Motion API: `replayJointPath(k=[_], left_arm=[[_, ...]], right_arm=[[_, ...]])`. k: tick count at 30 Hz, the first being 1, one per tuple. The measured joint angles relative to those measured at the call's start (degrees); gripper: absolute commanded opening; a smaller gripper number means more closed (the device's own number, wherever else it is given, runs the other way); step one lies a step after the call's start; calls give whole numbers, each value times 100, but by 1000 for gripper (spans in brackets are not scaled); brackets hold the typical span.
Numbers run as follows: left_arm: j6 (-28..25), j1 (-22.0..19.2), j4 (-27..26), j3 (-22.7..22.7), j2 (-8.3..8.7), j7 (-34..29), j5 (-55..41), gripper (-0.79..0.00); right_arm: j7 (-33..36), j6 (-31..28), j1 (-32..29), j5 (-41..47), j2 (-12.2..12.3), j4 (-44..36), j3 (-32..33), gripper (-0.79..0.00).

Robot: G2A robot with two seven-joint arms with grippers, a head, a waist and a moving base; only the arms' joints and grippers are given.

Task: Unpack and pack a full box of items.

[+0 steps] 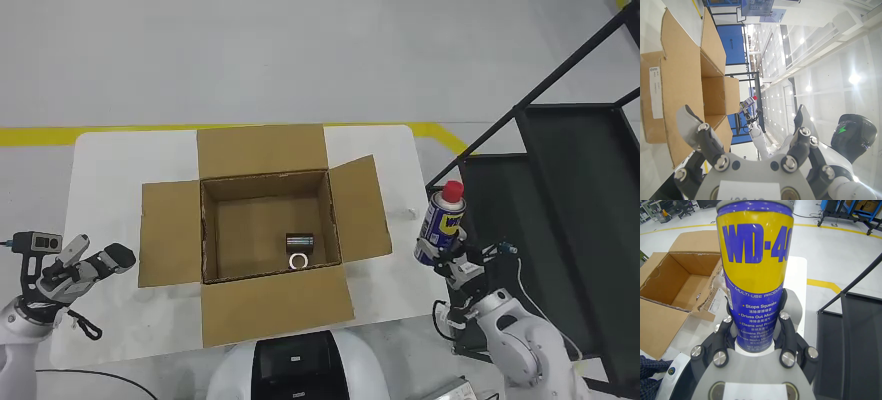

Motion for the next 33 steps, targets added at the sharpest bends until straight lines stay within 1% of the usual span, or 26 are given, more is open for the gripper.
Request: replayJointPath(k=[6,9,11,15,19,24,33], left_arm=[[0,0,0,0,0,0,0,0],[0,0,0,0,0,0,0,0],[0,0,0,0,0,0,0,0],[0,0,0,0,0,0,0,0],[0,0,0,0,0,0,0,0],[0,0,0,0,0,0,0,0],[0,0,0,0,0,0,0,0]], right_arm=[[-1313,-146,189,-277,-45,1102,-410,-785],[-2099,-216,294,-792,-50,1618,-591,-785],[-2559,-123,374,-1148,-61,1959,-745,-785],[-3122,180,618,-1496,-91,2513,-1008,-785],[-3651,571,937,-1568,-140,3068,-1253,-785],[-3976,698,1286,-1542,-179,3602,-1471,-785],[-3978,693,1288,-1533,-179,3607,-1472,-785]])
